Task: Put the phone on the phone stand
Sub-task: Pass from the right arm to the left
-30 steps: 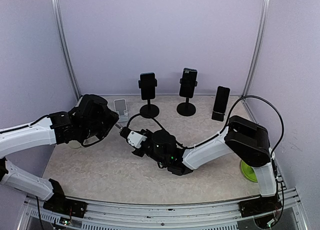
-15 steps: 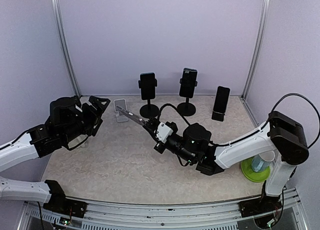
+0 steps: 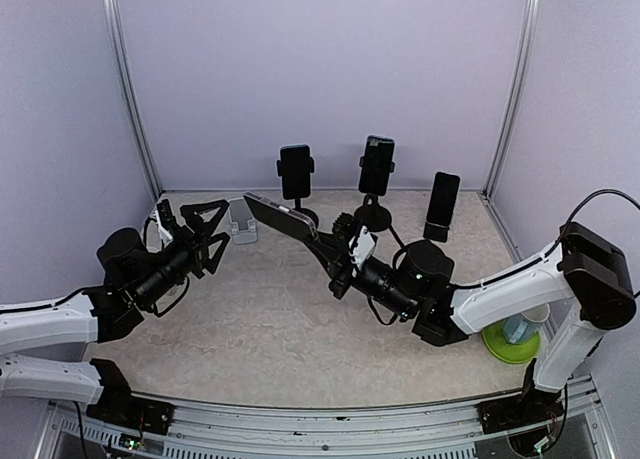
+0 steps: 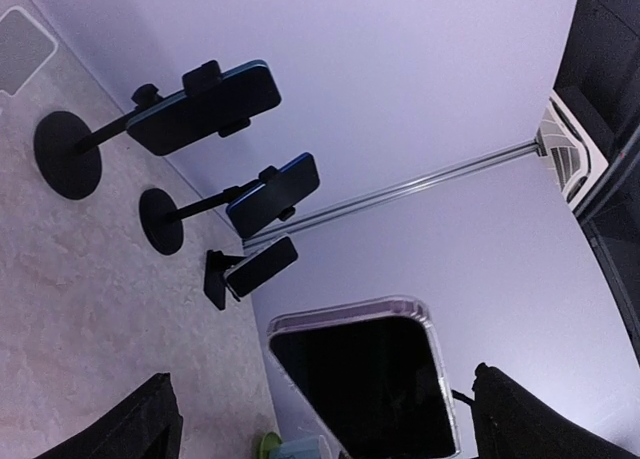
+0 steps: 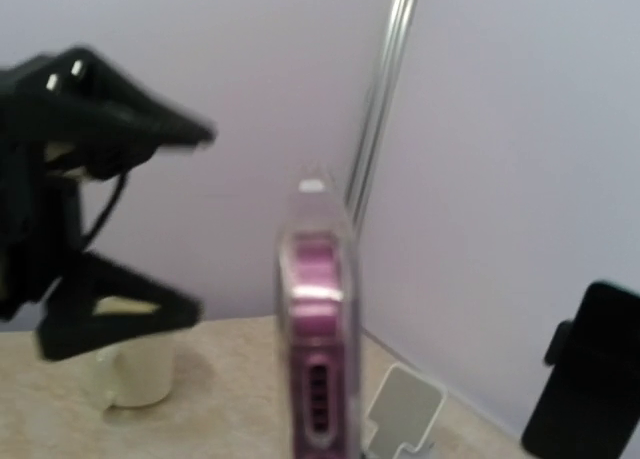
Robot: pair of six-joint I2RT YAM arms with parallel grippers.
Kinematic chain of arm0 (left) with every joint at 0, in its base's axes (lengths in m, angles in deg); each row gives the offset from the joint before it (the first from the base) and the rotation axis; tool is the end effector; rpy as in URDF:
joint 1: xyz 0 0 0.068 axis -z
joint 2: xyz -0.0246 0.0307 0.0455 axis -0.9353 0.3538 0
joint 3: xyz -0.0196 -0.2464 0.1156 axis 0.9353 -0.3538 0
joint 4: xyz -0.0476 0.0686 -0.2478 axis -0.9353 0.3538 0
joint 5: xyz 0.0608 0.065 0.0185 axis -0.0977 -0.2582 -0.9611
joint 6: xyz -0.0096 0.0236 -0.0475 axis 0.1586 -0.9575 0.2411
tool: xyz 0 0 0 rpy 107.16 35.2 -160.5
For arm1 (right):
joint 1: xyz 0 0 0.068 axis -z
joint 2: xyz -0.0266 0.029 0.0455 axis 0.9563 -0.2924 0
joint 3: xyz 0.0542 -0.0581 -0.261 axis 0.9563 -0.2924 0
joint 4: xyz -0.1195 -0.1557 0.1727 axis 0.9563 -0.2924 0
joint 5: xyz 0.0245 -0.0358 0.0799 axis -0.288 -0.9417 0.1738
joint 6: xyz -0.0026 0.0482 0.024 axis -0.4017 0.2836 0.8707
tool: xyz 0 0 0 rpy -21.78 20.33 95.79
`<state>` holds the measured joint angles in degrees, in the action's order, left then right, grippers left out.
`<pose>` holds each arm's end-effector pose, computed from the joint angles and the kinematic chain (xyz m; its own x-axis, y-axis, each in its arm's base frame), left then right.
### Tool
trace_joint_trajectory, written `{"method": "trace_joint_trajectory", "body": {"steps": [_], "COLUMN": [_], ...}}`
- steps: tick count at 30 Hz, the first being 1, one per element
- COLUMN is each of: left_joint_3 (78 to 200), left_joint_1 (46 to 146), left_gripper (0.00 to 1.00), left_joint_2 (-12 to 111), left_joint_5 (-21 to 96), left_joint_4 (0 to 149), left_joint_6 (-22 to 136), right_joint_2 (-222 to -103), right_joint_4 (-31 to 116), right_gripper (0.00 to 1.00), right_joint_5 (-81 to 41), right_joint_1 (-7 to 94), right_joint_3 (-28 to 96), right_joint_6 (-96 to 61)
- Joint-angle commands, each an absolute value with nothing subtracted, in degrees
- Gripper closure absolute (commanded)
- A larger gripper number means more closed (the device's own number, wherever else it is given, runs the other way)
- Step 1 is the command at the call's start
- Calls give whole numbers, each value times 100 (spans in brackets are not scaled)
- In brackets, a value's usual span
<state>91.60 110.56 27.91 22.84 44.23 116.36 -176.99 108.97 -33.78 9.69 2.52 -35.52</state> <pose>0.1653 -0.1400 0.2659 -0.5265 -0.7866 -0.3227 0.2314 0.2326 -0.9446 0.1612 0.3123 0.2495 0.2750 0.1145 -0.9546 -0.8055 0.5696 -0.1637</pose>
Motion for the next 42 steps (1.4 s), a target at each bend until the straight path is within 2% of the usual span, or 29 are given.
{"method": "trace_joint_trajectory", "body": {"steps": [1,8,18,26,42], "left_joint_3": [9026,9137,9122,9139,9120], "left_joint_1": [11108,11191,11199,11230,11348], "left_gripper": [1,1,1,1,3], "left_joint_2": [3207,3760,3758,4299,4470], "left_joint_5": [2754,3090,3037,3424,3496], "left_joint_4": [2473,1851,2160,1423,974], "left_joint_6": [11744,11910,11974,12328,12510], "right_joint_2": [-17402,-17301,-17208,-17356,-17812], "right_joint_4": [11571,11791,12059,12245,12412], "right_gripper": [100,100,100,100,100], "right_joint_5": [-3205,-2743,-2644,-2052,-2217], "right_joint_1": [953,954,954,953,954], "right_joint_3": [91,-131,-290,-307,-272], "right_joint_6": [-3123,-3000,-3052,-3038,-3290]}}
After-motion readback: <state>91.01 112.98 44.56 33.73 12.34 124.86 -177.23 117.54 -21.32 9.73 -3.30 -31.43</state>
